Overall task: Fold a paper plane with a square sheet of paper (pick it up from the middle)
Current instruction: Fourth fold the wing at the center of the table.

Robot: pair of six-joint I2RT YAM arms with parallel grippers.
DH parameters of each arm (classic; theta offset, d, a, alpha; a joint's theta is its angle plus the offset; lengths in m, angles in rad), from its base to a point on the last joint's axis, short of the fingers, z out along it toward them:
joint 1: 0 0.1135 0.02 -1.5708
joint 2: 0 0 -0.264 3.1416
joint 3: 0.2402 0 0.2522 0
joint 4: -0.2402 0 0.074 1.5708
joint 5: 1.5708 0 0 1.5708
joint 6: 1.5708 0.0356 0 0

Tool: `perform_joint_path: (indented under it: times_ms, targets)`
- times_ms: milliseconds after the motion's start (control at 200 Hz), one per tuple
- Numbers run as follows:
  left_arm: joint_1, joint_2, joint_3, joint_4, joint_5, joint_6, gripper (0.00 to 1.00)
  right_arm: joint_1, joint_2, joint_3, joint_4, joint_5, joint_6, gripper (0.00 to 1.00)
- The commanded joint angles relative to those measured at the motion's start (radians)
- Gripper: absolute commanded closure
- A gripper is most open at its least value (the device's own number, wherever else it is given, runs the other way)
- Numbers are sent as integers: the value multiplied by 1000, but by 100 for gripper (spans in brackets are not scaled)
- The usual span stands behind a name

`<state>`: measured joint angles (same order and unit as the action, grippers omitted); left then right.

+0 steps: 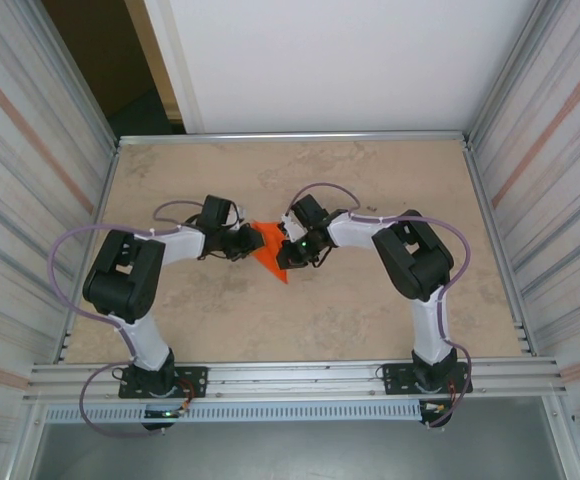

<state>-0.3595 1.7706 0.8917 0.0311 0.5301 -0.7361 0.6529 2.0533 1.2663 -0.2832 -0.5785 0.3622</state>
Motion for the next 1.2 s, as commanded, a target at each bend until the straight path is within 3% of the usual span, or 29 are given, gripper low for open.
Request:
perform_joint_path:
  times_ms: [0,396,717,1193]
  targets:
    - [-35,-19,-10,57,39,19,80,-24,-1,-47,3,-67,-6,90]
    - [-61,24,-34,138,47,16,73,-70,-9,-105,68,-153,-11,89]
    - [-61,58,-38,136,49,27,68,-72,-8,-105,68,-153,-9,87]
    - [-77,109,38,-130,-78,45,62,-67,-49,-112,81,-132,37,81]
